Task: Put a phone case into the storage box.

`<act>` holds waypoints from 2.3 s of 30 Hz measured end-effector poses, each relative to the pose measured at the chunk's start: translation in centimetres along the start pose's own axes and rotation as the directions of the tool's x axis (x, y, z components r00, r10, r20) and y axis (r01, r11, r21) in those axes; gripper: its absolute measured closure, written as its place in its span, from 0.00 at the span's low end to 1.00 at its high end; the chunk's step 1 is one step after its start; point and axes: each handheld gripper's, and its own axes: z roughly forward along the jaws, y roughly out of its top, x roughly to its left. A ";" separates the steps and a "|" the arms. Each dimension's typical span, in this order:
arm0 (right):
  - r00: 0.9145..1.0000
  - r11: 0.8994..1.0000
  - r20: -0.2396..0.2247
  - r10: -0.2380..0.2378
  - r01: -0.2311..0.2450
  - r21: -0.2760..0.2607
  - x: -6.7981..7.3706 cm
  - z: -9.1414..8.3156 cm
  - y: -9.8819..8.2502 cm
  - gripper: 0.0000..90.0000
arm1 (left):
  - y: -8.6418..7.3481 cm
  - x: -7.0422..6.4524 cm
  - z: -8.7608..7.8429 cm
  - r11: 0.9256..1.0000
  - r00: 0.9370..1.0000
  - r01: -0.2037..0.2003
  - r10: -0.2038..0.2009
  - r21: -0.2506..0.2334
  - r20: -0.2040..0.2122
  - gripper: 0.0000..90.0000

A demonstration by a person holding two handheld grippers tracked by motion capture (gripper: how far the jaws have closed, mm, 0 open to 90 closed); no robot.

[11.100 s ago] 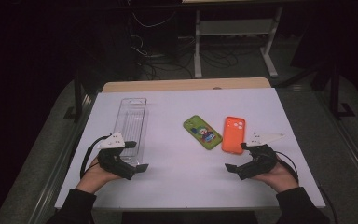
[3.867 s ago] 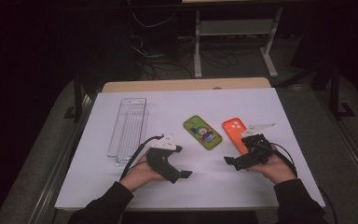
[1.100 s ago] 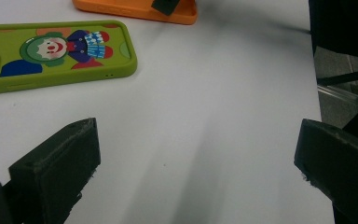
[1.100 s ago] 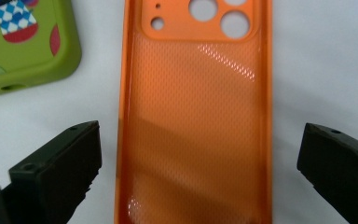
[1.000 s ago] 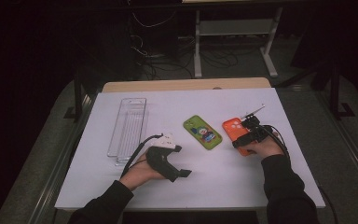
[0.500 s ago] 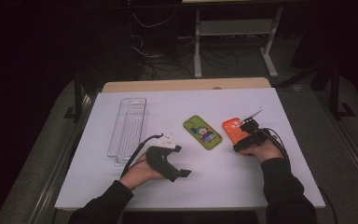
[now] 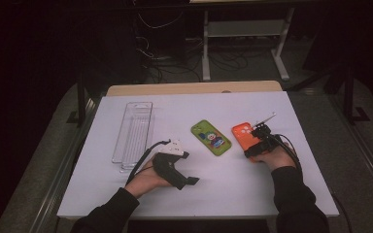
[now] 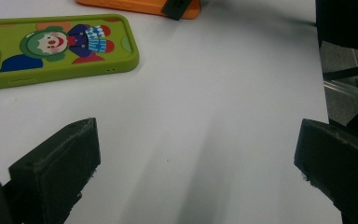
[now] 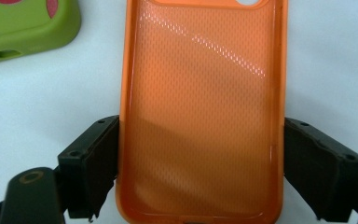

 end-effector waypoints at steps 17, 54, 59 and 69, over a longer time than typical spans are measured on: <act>0.999 0.998 -0.042 -0.009 0.006 -0.064 -0.8 -1.7 0.1 0.17 | -0.1 0.2 0.0 1.000 1.000 -0.009 0.009 0.015 -0.007 0.00; 0.849 0.859 -0.171 -0.501 0.463 -0.218 0.5 -5.8 1.3 0.17 | 6.3 1.8 -1.7 0.992 0.992 -0.122 0.120 0.037 0.040 0.00; 0.800 0.810 -0.156 -0.579 0.545 -0.216 1.4 -5.9 1.4 0.17 | 6.8 1.9 -2.2 0.987 0.987 -0.152 0.149 0.053 0.056 0.00; 0.720 0.741 -0.182 -0.670 0.635 -0.217 3.0 -5.9 1.4 0.17 | 7.8 2.4 -3.0 0.976 0.978 -0.204 0.200 0.072 0.065 0.00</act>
